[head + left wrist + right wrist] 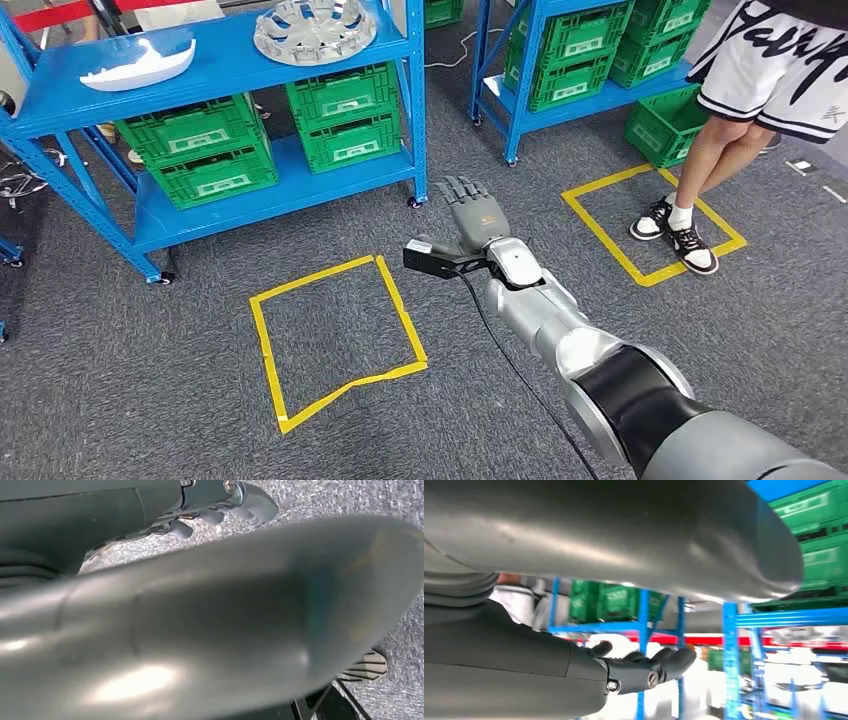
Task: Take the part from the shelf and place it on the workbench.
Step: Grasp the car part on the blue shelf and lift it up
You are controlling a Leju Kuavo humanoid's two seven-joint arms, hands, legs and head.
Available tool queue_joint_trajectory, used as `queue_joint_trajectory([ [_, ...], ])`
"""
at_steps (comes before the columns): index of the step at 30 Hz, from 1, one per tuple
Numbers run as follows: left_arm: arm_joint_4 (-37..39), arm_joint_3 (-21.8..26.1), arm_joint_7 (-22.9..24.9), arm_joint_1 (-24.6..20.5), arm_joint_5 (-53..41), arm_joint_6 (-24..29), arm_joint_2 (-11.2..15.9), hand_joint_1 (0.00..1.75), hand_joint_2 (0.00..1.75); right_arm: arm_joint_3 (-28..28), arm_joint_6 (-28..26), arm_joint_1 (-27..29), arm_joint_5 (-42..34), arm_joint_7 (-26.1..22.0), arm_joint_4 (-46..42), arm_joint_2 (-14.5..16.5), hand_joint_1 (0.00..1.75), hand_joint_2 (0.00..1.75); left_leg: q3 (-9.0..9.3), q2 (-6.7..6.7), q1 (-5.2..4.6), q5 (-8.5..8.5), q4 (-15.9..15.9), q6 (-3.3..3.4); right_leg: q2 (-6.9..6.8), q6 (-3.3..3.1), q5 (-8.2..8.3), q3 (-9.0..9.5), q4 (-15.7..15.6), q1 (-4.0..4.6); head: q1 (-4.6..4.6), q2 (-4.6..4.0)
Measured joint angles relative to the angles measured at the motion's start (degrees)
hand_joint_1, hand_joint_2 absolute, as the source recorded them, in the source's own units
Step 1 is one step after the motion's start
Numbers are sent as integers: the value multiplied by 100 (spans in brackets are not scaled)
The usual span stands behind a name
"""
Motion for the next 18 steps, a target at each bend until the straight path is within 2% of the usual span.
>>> queue_joint_trajectory([
  [2, 7, 20, -10, -9, -22, 2, -15, 0, 0, 105, -3, -27, -31, 29, -7, -6, 0, 0, -342, -19, -2, -106, 502, -25, 1, -35, -70, 92, -21, 1, -13, 0],
  [4, 25, 49, -14, -2, -74, 3, -39, 0, 0, 299, -7, -24, -90, 59, -14, -12, 0, 0, -1073, -40, -9, -216, 1434, -49, 11, -78, -221, 305, -73, 5, -25, 0],
  [5, 36, 58, -2, 17, -99, 3, -49, 0, 0, 387, -10, 8, -117, 63, -14, -12, 0, 0, -1407, -43, -15, -135, 1726, -40, 25, -83, -304, 433, -104, 8, -27, 0],
  [6, 45, 62, 12, 41, -128, 3, -58, 0, 0, 469, -12, 43, -141, 66, -15, -12, 0, 0, -1650, -46, -28, 101, 1783, -12, 46, -81, -392, 578, -140, 9, -26, 0],
  [7, 54, 65, 25, 63, -153, -1, -65, 0, 0, 545, -15, 73, -163, 71, -19, -12, 0, 0, -1780, -51, -50, 496, 1573, 34, 68, -74, -483, 741, -188, 9, -27, 0],
  [8, 61, 66, 33, 82, -180, -5, -69, 0, 0, 617, -17, 101, -189, 73, -33, -10, 0, 0, -1827, -68, -84, 981, 1159, 100, 87, -65, -575, 921, -250, 10, -29, 0],
  [9, 72, 66, 37, 97, -204, -12, -67, 0, 0, 683, -17, 140, -215, 78, -50, -9, 0, 0, -1808, -98, -119, 1377, 804, 173, 100, -51, -651, 1081, -345, 4, -31, 0],
  [10, 89, 66, 37, 107, -220, -19, -63, 0, 0, 752, -17, 177, -244, 82, -74, -7, 0, 0, -1755, -122, -158, 1652, 531, 241, 114, -18, -696, 1225, -457, -2, -40, 0],
  [11, 101, 66, 38, 107, -231, -23, -58, 0, 0, 825, -13, 220, -268, 86, -105, -5, 0, 0, -1695, -142, -198, 1755, 390, 296, 122, 21, -718, 1345, -587, -17, -54, 0],
  [13, 105, 68, 40, 85, -236, -24, -50, 0, 0, 957, -1, 287, -301, 95, -220, -2, 0, 0, -1488, -140, -251, 1631, 269, 397, 138, 113, -639, 1542, -774, -39, -87, 0],
  [14, 91, 69, 39, 51, -236, -19, -49, 0, 0, 1009, 3, 296, -310, 104, -310, 4, 0, 0, -1286, -125, -244, 1502, 38, 441, 137, 135, -543, 1545, -704, -48, -97, 0],
  [15, 80, 70, 30, 16, -231, -13, -50, 0, 0, 1049, 3, 289, -324, 117, -395, 8, 0, 0, -1058, -110, -228, 1382, -203, 460, 124, 136, -399, 1458, -476, -41, -98, 0],
  [16, 71, 71, 9, -19, -222, -3, -55, 0, 0, 1095, 4, 281, -339, 133, -456, 12, 0, 0, -807, -106, -207, 1276, -471, 464, 107, 121, -271, 1270, -118, -25, -82, 0],
  [17, 72, 72, -14, -46, -211, 3, -64, 0, 0, 1148, 5, 291, -356, 146, -487, 13, 0, 0, -558, -113, -181, 1193, -710, 446, 88, 95, -232, 1032, 271, -6, -61, 0],
  [18, 81, 74, -37, -55, -194, 11, -76, 0, 0, 1211, 13, 332, -370, 155, -492, 13, 0, 0, -342, -134, -175, 1142, -858, 423, 72, 78, -310, 799, 595, 19, -41, 0],
])
